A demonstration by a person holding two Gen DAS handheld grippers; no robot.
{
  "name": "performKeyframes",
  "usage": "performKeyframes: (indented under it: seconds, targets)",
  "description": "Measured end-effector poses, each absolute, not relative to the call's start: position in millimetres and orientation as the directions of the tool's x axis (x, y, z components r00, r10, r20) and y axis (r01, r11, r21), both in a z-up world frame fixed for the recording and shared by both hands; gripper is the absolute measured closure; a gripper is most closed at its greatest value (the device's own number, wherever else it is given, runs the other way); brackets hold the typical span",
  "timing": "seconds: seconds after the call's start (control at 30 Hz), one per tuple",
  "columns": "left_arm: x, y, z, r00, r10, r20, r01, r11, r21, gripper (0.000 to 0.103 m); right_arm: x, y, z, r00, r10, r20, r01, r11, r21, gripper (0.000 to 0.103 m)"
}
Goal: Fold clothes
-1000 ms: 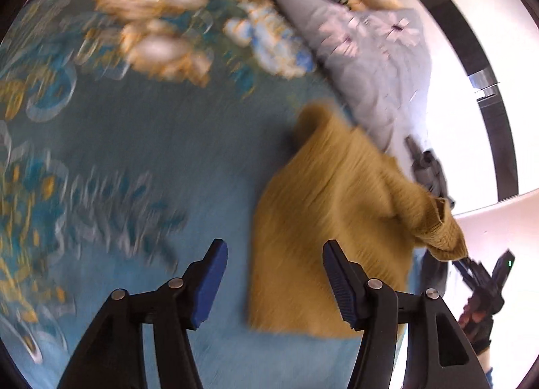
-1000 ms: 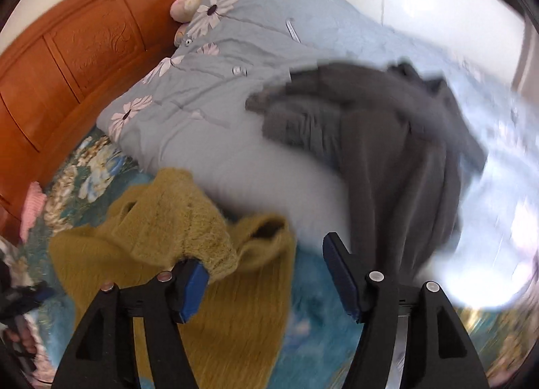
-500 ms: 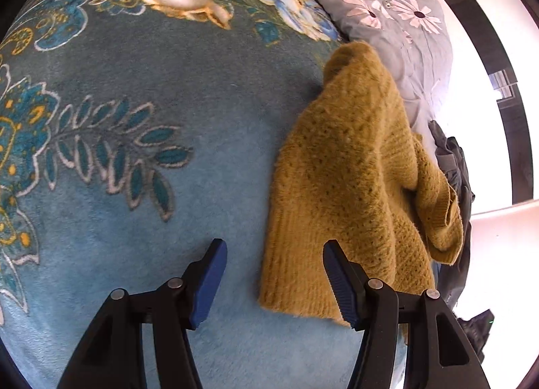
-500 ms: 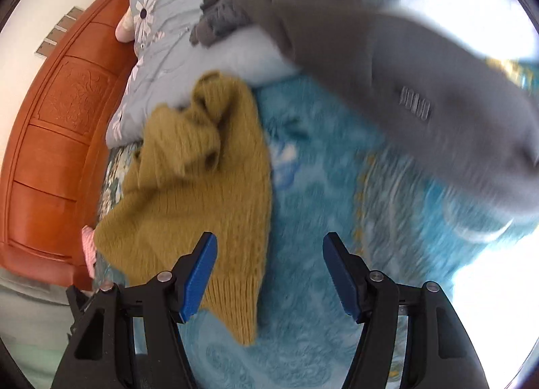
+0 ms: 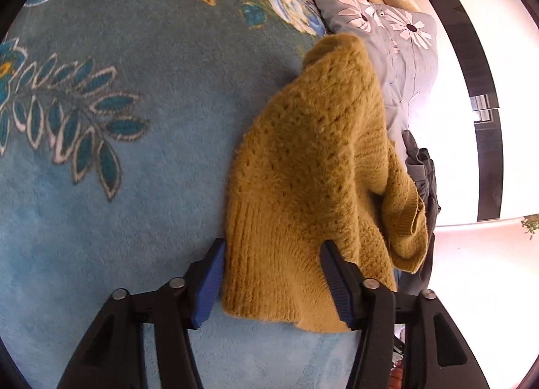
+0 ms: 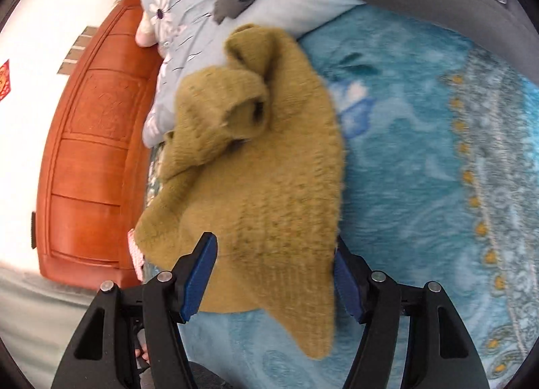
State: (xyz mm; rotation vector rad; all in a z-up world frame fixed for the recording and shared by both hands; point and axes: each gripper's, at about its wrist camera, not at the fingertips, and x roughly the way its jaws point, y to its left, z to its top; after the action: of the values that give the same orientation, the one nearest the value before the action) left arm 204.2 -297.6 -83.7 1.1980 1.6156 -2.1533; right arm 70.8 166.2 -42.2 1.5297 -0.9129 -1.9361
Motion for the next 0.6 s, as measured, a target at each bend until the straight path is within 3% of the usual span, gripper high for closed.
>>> performKeyframes:
  seconds: [0.13, 0.27, 0.3, 0.4, 0.6]
  targets:
    - [214.6, -293.9, -89.3, -0.653, 0.252, -0.715, 0.633, -0.338, -0.697, 0.076, 70.6, 160.5, -41.5, -0.245, -0.764, -0.597, -0.054, -0.604, 0.795, 0.041]
    - [216.5, -287.0, -87.3, -0.626, 0.196, -0.755, 0.678, -0.341, -0.651, 0.084, 74.2, 159.1, -46.7, -0.221, -0.741, -0.634, -0.099, -0.63, 0.77, 0.061]
    - [214.5, -285.1, -85.0, -0.613, 0.181, -0.769, 0.688, -0.355, -0.632, 0.09, 75.4, 159.0, -48.7, -0.211, -0.732, -0.647, -0.111, -0.64, 0.76, 0.067]
    - [214.6, -282.5, -73.3, -0.611, 0.161, -0.775, 0.694, -0.362, -0.622, 0.093, 75.0, 159.7, -45.8, -0.202, -0.706, -0.679, -0.139, -0.665, 0.734, 0.087]
    - [229.4, -279.8, -35.7, -0.652, 0.136, -0.746, 0.66, -0.381, -0.647, 0.093, 76.9, 167.4, -14.9, -0.23, -0.717, -0.658, -0.084, -0.659, 0.747, 0.091]
